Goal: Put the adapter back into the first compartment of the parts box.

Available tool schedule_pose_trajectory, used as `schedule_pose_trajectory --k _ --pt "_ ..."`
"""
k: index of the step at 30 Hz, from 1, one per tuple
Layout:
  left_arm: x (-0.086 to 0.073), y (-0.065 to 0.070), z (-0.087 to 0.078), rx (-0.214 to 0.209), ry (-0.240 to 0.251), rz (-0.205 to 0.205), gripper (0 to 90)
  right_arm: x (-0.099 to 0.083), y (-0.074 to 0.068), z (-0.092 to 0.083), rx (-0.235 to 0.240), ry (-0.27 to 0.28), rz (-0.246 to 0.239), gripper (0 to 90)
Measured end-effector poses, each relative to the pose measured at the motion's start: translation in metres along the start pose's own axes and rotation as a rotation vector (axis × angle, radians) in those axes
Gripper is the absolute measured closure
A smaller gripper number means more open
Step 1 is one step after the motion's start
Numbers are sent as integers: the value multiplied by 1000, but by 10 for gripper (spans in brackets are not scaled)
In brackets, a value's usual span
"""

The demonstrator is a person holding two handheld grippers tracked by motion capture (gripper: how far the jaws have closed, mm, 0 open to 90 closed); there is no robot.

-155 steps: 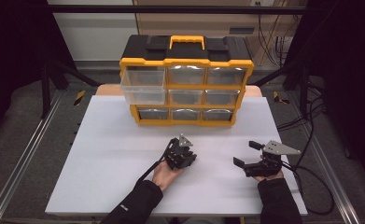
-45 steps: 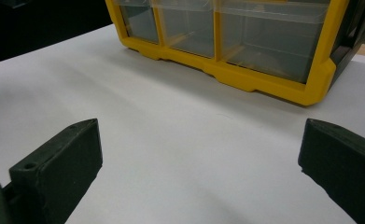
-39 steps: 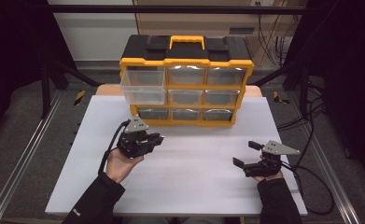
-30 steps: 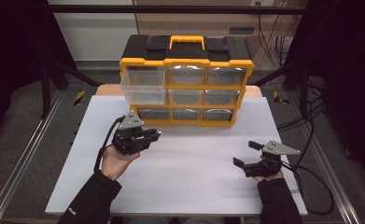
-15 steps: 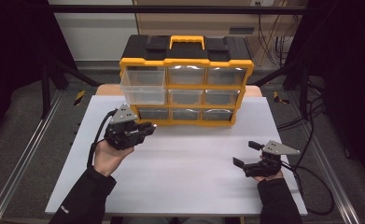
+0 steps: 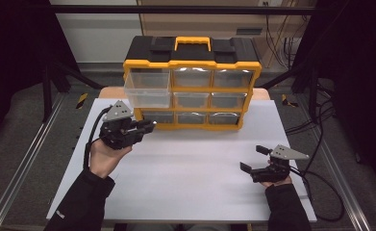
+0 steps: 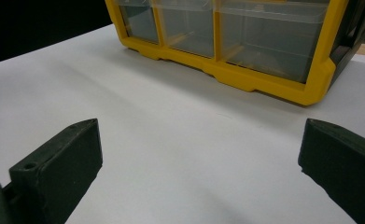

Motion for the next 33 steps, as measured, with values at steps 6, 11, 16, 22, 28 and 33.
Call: schedule_pose_trajectory --k 6,11,16,22,28,33 --pt "6 -3 -6 9 10 2 754 0 0 0 0 -1 1 2" --pt "10 -5 -9 13 15 4 754 0 0 0 1 -3 0 2" --pt "14 -8 -12 18 18 4 754 0 0 0 1 0 1 2" --pt "20 -10 -15 20 26 7 753 0 0 0 0 -2 0 2" --pt "27 -12 -20 25 35 13 754 0 0 0 -1 -3 0 2" --pt "31 -15 -24 30 45 10 754 0 0 0 -1 -2 1 2"
Point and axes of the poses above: each handheld gripper's, and its own axes: z roughly forward along the jaws, x roughly out of its top, y roughly to its right, the point moved 1 cm from there along z, roughly forward along the jaws, and after that the axes turned 13 degrees about z, right-handed, at the moved point
